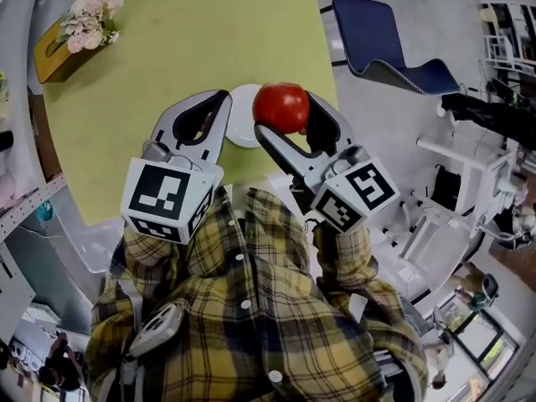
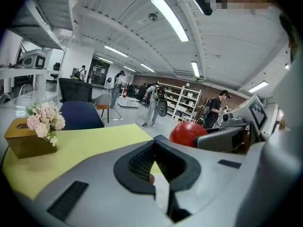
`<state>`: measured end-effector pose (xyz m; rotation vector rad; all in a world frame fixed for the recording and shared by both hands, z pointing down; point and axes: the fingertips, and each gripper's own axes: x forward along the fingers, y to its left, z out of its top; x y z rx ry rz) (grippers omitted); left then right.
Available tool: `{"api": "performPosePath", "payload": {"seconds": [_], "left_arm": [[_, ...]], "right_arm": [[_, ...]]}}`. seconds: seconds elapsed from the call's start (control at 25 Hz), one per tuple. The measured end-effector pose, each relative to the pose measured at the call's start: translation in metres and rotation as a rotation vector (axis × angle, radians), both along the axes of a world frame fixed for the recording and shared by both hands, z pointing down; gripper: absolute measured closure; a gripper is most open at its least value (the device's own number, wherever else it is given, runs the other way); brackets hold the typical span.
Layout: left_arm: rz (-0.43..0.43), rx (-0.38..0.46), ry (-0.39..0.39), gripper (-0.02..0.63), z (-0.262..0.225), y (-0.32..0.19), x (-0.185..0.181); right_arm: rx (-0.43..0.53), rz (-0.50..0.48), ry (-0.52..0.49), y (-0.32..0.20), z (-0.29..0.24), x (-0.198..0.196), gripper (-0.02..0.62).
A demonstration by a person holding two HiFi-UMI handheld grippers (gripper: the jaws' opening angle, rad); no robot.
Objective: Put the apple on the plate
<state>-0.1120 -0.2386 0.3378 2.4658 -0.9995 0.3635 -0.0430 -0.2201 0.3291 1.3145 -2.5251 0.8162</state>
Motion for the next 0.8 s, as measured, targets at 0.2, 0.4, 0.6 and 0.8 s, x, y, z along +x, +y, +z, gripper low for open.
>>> {"api": "performPosePath", "payload": {"seconds": [0.2,0.4,0.6,0.8], "left_arm": [[-0.019,-0.005,-0.013,0.6,0.016,-0.005,0.001],[-0.024,-0.022,-0.034,0.6,0.04,-0.003,0.007],[-0.055,-0.062,-0.032,0.6,0.066,0.0,0.008],[-0.085,-0.097,-0.047,0.6,0.093,0.0,0.0]], "right_arm": [[-0.035,-0.021,0.057,-0.001,0.035,0.0,0.23],[-0.073,-0.039,0.075,0.002,0.07,-0.003,0.23],[-0.132,-0.043,0.056,0.006,0.106,-0.004,0.23],[-0.186,-0.052,0.058,0.01,0.142,-0.005,0.23]]}}
